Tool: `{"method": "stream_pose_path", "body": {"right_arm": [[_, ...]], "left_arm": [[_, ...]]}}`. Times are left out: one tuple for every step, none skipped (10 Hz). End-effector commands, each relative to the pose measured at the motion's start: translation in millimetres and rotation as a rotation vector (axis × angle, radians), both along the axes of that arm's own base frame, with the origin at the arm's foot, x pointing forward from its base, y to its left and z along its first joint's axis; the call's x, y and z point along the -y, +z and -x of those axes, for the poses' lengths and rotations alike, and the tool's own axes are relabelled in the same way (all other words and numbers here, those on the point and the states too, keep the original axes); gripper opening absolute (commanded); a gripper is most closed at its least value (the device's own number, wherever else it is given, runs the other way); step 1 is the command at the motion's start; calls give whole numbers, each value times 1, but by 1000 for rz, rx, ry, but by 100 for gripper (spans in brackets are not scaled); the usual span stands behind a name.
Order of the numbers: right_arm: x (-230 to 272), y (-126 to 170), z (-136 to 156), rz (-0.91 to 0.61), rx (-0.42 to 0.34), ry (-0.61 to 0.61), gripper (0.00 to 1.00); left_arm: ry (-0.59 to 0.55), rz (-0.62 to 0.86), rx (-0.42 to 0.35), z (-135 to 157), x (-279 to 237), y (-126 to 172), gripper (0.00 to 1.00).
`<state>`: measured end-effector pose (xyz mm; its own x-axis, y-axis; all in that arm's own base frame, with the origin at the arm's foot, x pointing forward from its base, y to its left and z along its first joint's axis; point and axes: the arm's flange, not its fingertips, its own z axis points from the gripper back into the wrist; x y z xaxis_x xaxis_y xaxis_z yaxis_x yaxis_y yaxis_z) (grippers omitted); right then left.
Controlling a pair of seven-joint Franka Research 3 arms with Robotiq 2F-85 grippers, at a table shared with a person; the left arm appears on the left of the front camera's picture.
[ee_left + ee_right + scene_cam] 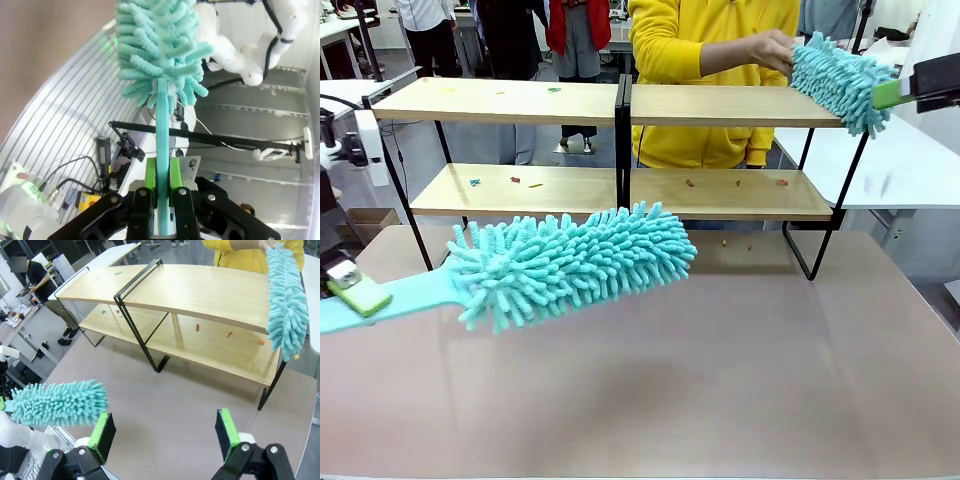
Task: Clean the shelves.
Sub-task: Clean a randomly selected level of the Shelf with the Duster.
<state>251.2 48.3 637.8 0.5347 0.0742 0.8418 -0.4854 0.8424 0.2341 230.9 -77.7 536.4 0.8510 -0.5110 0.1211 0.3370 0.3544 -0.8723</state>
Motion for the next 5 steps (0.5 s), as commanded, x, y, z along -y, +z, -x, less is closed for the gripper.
{"method": "stream_pose_path", "body": {"right_arm": [[0,0,0,-5,-4,4,100],[0,0,0,-5,-4,4,100],[0,0,0,-5,-4,4,100],[0,0,0,-5,-4,4,100],[0,0,0,-5,-4,4,100]], "left_arm": [[63,-17,21,2,50,-10,12],[141,-61,67,-5,80,-14,12],[187,-101,111,-9,104,-16,12],[212,-96,161,-8,130,-18,12],[307,-100,233,-10,148,-21,12]]}}
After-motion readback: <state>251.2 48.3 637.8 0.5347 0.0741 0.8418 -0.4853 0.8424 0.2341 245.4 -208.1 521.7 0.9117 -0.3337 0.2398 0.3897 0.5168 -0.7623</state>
